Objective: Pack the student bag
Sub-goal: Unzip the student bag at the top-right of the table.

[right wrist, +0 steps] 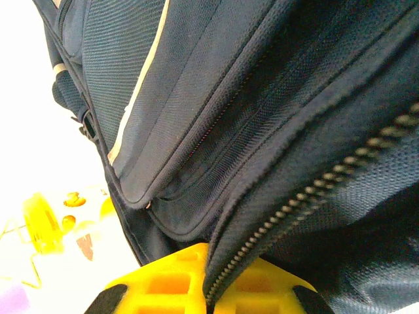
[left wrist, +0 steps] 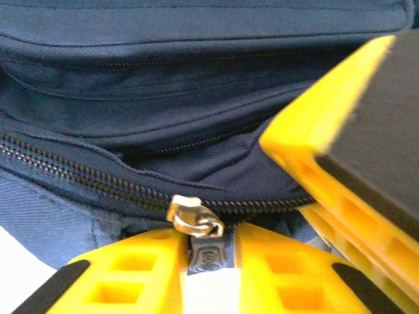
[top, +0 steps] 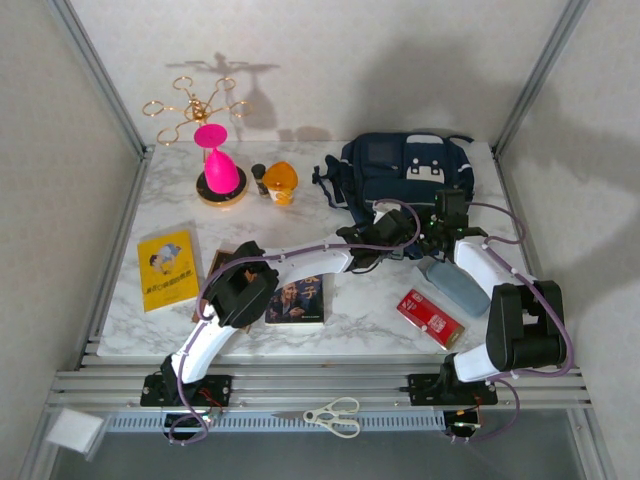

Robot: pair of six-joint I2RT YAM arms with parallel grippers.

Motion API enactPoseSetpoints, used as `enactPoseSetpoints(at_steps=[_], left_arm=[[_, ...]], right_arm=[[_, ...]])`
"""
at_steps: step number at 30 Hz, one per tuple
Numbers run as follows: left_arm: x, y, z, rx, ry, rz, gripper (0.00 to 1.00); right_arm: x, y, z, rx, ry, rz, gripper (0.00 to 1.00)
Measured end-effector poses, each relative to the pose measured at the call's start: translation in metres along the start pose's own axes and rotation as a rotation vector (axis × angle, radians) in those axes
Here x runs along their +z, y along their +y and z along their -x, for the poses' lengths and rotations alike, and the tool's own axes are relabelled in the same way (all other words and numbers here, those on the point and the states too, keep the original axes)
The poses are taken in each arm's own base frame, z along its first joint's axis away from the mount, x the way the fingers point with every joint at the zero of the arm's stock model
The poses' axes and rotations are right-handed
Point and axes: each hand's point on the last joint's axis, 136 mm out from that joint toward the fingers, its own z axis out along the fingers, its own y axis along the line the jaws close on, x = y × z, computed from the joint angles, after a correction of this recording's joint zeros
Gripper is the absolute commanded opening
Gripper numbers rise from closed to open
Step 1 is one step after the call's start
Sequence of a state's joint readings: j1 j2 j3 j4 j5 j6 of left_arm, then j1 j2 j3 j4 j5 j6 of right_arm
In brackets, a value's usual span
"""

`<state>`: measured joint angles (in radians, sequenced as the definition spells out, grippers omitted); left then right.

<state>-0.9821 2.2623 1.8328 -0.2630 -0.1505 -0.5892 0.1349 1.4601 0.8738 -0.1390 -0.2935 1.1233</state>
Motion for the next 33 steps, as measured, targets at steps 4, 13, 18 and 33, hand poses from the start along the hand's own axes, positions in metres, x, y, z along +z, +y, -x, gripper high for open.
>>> enactPoseSetpoints(at_steps=[4,13,18,33], left_arm=[[0.000,0.001,0.001,-0.010,-0.007,0.006,0.10],[-0.024,0.011,0.007,-0.032,-0.047,-0.015,0.00],[-0.045,0.021,0.011,-0.049,-0.061,-0.033,0.00],[-0.063,0.120,0.019,-0.138,-0.057,0.080,0.00]], right_arm=[[0.000,0.000,0.000,-0.002,0.000,0.000,0.00],[-0.009,0.008,-0.009,-0.041,0.035,0.033,0.00],[-0.016,0.014,-0.019,-0.078,0.085,0.060,0.00],[-0.037,0.000,0.004,-0.186,0.111,0.023,0.00]])
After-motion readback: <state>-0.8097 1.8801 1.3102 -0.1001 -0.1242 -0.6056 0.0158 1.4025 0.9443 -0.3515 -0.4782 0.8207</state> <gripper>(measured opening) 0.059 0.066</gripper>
